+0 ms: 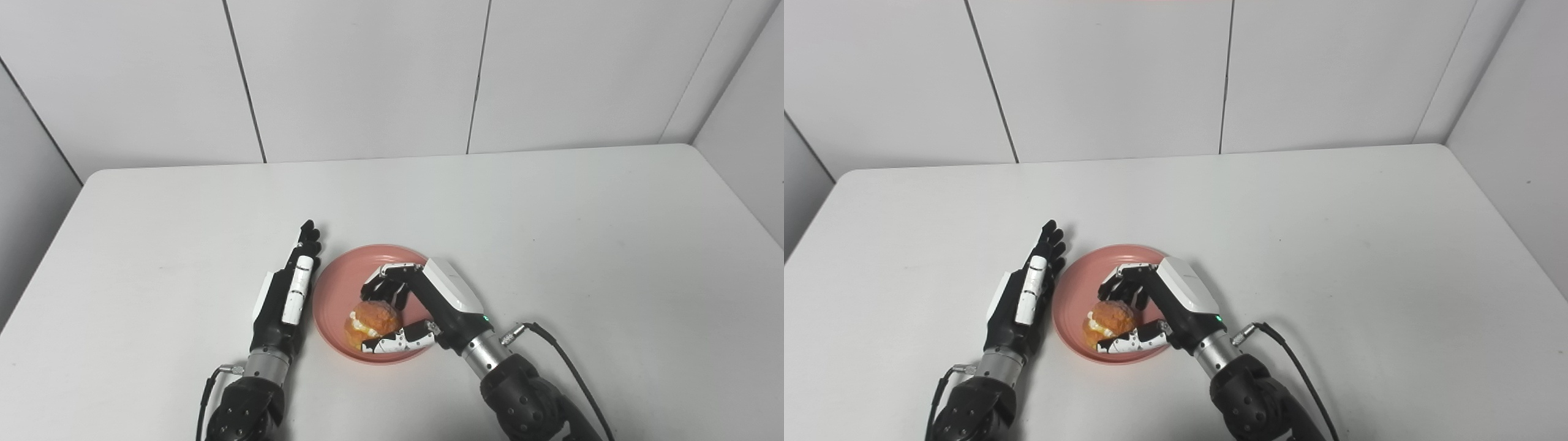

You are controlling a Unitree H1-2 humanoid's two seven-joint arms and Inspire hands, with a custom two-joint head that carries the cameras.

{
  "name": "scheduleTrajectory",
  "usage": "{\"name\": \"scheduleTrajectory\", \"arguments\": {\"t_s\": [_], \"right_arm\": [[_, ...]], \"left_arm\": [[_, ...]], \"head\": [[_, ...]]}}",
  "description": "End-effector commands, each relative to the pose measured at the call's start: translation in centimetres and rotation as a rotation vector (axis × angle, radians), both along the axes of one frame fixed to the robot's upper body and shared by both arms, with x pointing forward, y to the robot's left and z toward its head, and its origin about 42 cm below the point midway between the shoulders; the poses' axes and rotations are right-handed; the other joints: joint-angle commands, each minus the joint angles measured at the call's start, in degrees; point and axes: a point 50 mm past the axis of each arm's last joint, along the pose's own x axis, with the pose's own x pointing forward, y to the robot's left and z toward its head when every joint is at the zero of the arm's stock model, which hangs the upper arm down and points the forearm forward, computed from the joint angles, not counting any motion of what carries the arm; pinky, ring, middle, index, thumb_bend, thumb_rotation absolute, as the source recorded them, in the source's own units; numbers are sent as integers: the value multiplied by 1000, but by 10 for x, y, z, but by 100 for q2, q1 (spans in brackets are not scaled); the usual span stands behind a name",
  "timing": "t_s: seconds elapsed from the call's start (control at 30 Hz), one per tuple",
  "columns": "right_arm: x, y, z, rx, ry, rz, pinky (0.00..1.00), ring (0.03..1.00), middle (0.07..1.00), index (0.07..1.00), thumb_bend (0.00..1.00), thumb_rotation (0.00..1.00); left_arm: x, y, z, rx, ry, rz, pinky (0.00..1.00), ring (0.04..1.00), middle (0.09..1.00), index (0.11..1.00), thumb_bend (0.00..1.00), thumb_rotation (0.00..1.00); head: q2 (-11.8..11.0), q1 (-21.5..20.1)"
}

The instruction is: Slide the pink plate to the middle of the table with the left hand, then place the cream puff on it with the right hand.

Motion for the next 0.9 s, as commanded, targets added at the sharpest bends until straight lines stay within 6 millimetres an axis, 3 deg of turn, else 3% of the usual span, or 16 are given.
{"name": "scheduleTrajectory", "arguments": {"t_s": [0.0,0.27,0.3,0.33,0.37,0.4,0.47,0.63,0.77,0.87], "right_arm": [[6,0,16,-1,-120,23,390,503,500,491,516,0],[9,-2,17,-53,-258,21,556,643,510,481,515,0],[8,-2,18,-58,-267,21,604,685,650,491,504,74],[8,-2,19,-64,-274,22,621,699,698,495,500,99],[8,-2,19,-68,-278,22,656,739,758,670,499,83],[7,-1,20,-66,-283,28,667,753,779,729,499,76],[6,-1,21,-51,-290,43,723,820,854,822,517,190],[5,-1,24,17,-296,78,765,871,908,867,548,321],[4,-2,27,68,-302,86,800,890,936,901,570,498],[3,-3,29,113,-280,93,833,907,949,921,566,539]], "left_arm": [[1,-5,9,-21,-27,-21,1000,1000,1000,1000,680,1000],[2,-4,9,-18,-34,-22,1000,1000,1000,1000,672,1000],[2,-4,9,-15,-34,-21,1000,1000,1000,1000,670,1000],[2,-4,9,-13,-35,-20,1000,1000,1000,1000,670,1000],[2,-4,9,-13,-35,-19,1000,1000,1000,1000,669,1000],[2,-4,9,-16,-39,-18,1000,1000,1000,1000,668,1000],[2,-5,9,-19,-43,-18,1000,1000,1000,1000,664,1000],[3,-5,9,-27,-40,-19,1000,1000,1000,1000,655,1000],[2,-5,9,-29,-38,-17,1000,1000,1000,1000,656,1000],[2,-4,9,-32,-33,-15,1000,1000,1000,1000,661,1000]], "head": [[9,8],[24,9],[24,9],[27,6],[27,6],[23,8],[25,9],[30,16],[30,16],[36,15]]}}
